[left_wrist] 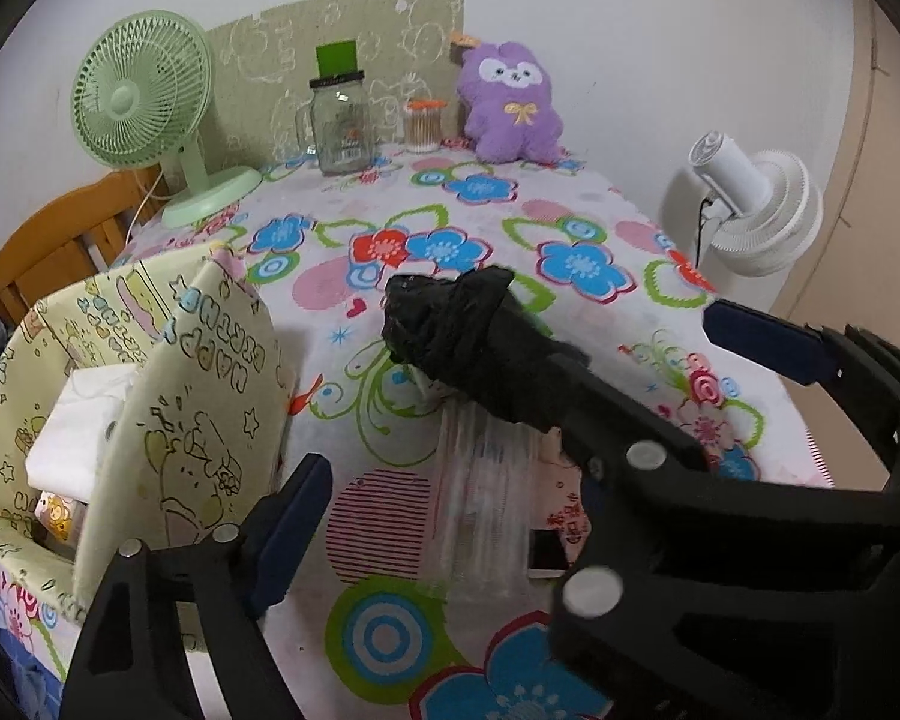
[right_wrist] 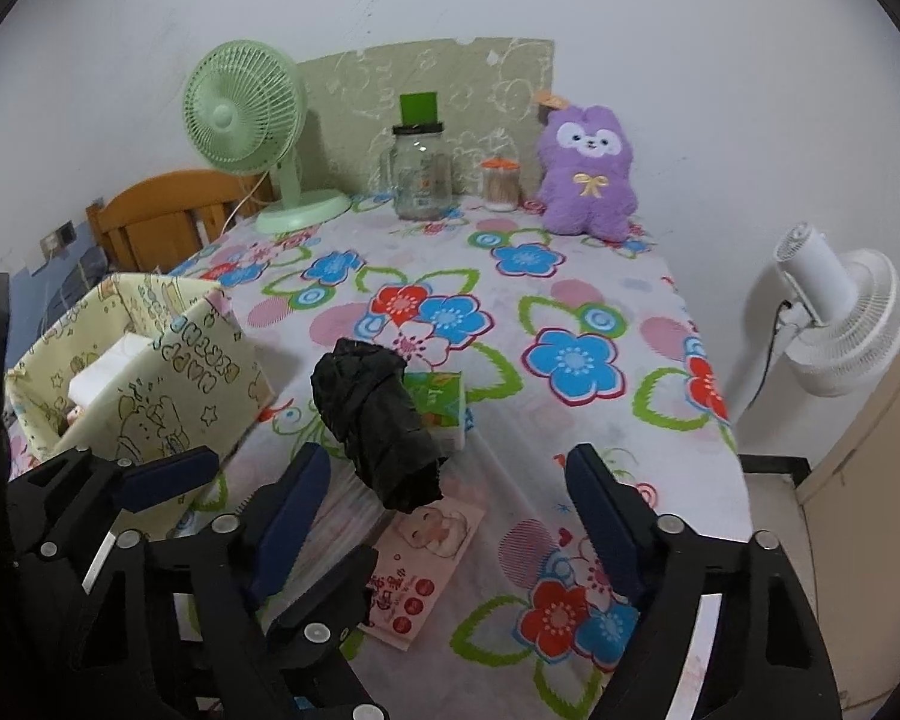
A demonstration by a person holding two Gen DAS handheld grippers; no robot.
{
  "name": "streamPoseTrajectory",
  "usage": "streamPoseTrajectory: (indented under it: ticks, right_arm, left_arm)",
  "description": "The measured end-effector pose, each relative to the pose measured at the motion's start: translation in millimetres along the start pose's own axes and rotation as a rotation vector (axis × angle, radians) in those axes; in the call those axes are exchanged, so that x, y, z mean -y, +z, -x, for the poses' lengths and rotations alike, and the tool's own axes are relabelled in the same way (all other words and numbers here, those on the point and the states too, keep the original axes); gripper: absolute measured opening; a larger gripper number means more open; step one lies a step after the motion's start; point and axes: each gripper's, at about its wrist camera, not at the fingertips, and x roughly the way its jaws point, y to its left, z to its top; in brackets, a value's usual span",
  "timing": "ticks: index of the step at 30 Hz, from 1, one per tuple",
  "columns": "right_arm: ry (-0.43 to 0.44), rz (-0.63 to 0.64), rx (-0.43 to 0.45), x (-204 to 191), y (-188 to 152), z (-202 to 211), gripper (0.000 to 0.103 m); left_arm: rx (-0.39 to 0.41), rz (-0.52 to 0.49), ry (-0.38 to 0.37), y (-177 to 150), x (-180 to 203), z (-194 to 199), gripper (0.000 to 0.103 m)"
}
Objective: Organize soft objects
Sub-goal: 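Grasp the black plastic-wrapped bundle with the right gripper while the left gripper approaches the clear tube pack, then close the left gripper on the clear plastic tube pack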
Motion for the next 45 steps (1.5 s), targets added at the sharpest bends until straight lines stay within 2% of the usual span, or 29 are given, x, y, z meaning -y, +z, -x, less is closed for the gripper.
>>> streamPoseTrajectory:
  ticks: [3,15,19,25,32,34,39,45]
  right_arm:
    - [0.017,0.031,-0.012,-2,0,-10,0.071]
    - [0.118,0.087,-0.08,-8,6,-40,0.055]
    - [0.143,0.078,-0.109,-8,6,-48,0.038]
    - [0.135,0.081,-0.122,-9,3,-47,0.025]
    - [0.099,0.047,-0.095,-6,1,-35,0.022]
    - [0.057,0.034,-0.082,-5,0,-29,0.022]
    - [-0.016,0.006,-0.042,-1,-1,-12,0.022]
    - [-0.042,-0.062,-0.074,12,-10,-14,0.022]
  left_arm:
    - [-0.031,-0.001,0.007,1,-2,-11,0.079]
    - [-0.077,0.006,-0.003,3,-7,-27,0.079]
    - [-0.092,0.007,-0.007,3,-7,-31,0.079]
    - [-0.101,-0.006,-0.014,2,-6,-34,0.079]
    - [-0.087,-0.015,-0.008,2,-5,-29,0.078]
    - [-0.081,-0.014,-0.001,2,-5,-27,0.077]
    - [-0.078,0.007,0.008,3,-8,-28,0.07]
    - [-0.098,-0.016,-0.001,1,-4,-34,0.062]
